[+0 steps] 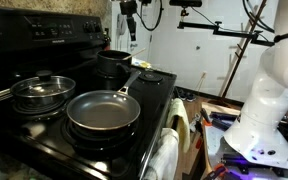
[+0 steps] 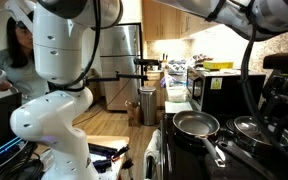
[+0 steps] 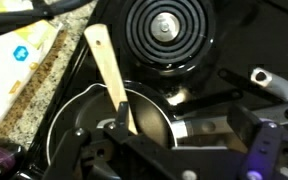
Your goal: Remove the wooden spatula from the pan and put it in the pot
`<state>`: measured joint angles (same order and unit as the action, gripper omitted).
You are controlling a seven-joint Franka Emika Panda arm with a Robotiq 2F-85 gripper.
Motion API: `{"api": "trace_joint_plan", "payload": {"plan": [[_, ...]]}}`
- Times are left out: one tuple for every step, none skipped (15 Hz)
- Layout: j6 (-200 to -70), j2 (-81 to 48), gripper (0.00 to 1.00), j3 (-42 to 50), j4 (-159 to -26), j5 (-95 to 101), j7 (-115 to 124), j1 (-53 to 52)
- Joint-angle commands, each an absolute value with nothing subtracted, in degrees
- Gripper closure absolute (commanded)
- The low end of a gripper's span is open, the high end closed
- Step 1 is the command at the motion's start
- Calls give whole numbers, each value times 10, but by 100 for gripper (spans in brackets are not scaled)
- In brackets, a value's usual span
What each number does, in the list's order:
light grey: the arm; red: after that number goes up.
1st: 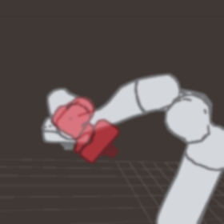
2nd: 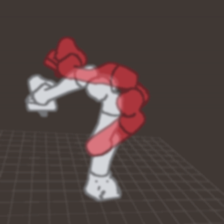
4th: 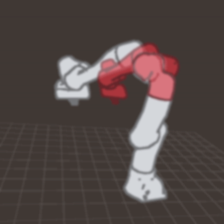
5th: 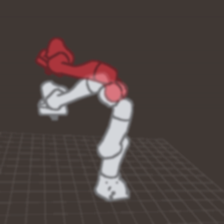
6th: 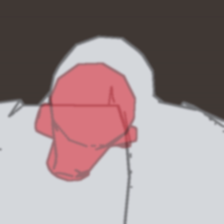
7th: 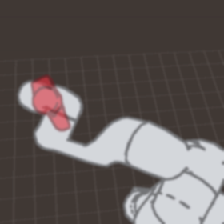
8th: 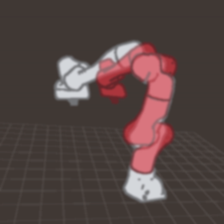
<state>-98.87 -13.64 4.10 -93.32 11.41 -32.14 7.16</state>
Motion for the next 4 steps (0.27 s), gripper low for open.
{"api": "trace_joint_plan", "payload": {"plan": [[-986,-119,0,25,-977,31,-259,70],[-986,-135,0,31,-950,70,-285,70],[-986,-135,0,28,-957,54,-276,68],[-986,-135,0,26,-961,48,-271,67]]}}
